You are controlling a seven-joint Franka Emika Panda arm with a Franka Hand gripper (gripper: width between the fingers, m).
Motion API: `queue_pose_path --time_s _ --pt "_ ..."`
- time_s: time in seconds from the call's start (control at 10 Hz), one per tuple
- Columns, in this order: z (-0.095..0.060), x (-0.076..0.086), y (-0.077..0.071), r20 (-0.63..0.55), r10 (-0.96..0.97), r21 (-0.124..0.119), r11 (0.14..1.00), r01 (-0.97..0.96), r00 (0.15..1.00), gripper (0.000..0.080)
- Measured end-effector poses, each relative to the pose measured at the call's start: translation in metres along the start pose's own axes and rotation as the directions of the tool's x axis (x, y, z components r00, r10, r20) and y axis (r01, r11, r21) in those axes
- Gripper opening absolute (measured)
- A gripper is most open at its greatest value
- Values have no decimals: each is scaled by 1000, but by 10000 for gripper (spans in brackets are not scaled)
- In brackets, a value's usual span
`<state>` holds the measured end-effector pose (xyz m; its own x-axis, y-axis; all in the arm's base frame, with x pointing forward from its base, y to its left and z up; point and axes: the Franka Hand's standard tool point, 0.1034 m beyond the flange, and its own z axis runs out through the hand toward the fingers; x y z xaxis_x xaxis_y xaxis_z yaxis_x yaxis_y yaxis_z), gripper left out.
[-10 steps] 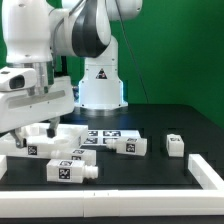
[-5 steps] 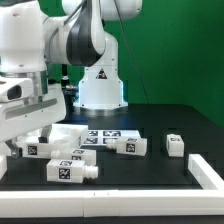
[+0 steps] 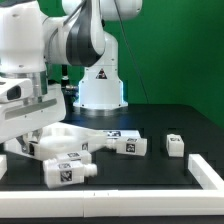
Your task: Assemble one leg
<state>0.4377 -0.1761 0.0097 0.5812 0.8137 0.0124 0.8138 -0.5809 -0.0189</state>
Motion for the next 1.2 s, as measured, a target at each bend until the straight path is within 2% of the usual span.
queue_pose_path --time_s 0.3,0.4,0.5,0.6,0.7,0.8,0.9,1.0,1.1,1.2 --pt "-12 -7 -9 0 22 8 1000 -22 1000 55" --pt "-24 -6 -13 3 95 37 995 -95 995 55" --pt "-48 1 -14 9 169 58 984 -169 986 55" --pt "-62 13 -16 21 293 58 954 -294 956 55" --pt "-72 38 -19 58 398 68 913 -401 916 55" --pt "-76 57 -14 63 433 60 898 -436 899 55" --pt "-67 81 -9 72 518 50 852 -522 852 55" --pt "-57 115 6 76 579 38 812 -583 812 55" --pt "-56 136 25 70 613 31 787 -616 787 55" --pt "-57 149 46 57 644 23 763 -646 763 55"
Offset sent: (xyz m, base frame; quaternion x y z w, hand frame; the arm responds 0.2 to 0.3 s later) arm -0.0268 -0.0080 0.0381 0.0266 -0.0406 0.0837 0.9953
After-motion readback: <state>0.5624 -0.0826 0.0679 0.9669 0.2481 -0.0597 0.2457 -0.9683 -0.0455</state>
